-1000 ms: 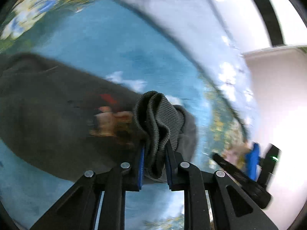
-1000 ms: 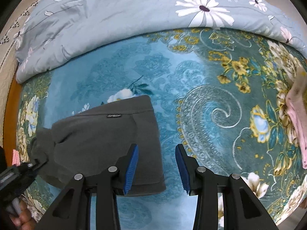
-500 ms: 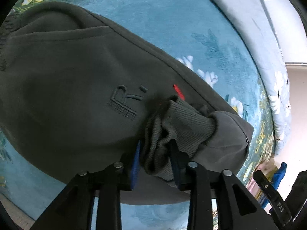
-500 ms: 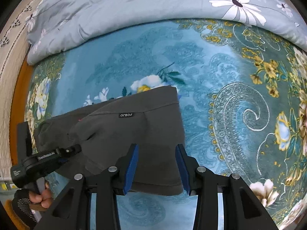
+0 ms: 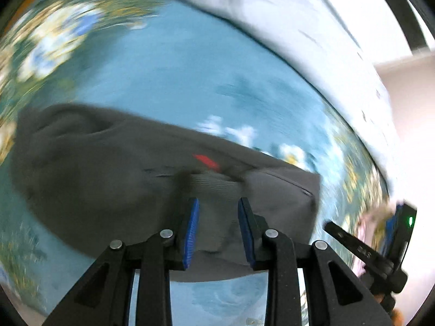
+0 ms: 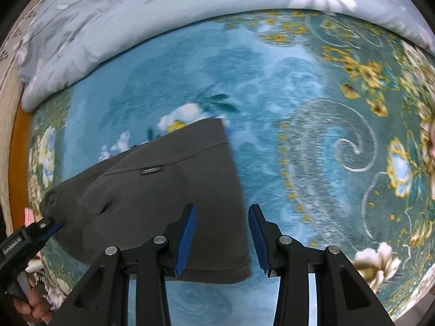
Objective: Fold clothes
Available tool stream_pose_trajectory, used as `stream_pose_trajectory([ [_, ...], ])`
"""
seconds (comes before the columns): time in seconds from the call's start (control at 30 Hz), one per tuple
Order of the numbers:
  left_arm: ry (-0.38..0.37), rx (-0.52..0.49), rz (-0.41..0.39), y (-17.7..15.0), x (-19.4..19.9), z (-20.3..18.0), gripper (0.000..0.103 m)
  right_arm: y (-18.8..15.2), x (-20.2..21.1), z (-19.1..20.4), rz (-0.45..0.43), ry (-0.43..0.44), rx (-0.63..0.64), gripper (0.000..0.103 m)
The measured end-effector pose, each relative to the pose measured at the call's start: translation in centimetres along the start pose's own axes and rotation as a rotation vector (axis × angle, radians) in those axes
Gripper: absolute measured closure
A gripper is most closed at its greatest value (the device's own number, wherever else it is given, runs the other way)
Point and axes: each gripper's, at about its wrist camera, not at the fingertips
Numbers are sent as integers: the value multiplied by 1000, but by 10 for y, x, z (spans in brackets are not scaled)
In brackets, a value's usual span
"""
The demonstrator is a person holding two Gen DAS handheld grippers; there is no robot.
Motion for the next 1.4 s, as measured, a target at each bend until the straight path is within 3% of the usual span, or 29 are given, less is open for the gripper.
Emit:
stream_pose_trajectory([
  [0.1, 16, -20, 43, -4, -22, -5, 73, -2, -8, 20, 22, 63, 89, 59],
  [0.2, 61, 22, 82, -6, -43, 11, 73, -6, -18, 21, 39, 34, 122, 59],
  [0.33, 46, 103, 98, -6, -56, 29, 73, -9, -33, 3, 66, 39, 57, 60],
  [0.47, 47, 98, 103, -7, -63, 34, 73, -10, -44, -2, 79, 42, 39, 60],
  [0.77, 32, 107, 119, -10, -68, 45, 72, -8, -66, -1, 122, 31, 71, 59],
  [1.03, 23, 130, 123, -10, -52, 54, 72, -4, -43, 4, 153, 28, 88, 59],
  [1.17, -84, 179, 66, -17, -14, 65, 72, -14, -15, 10, 131, 32, 98, 59],
  [1.27, -182, 277, -16, -28, 28, 96, 72, -24, 3, 16, 122, 30, 110, 59],
  [1.4, -193, 460, -161, -44, 77, 167, 64, -39, 20, 24, 117, 19, 119, 59],
])
Point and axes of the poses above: each gripper's, at about its wrist camera, not at the fingertips, and x roughly against the way its jaws point, z to its left, y to its top, and after that the axes turned 8 degrees about x, right-handed
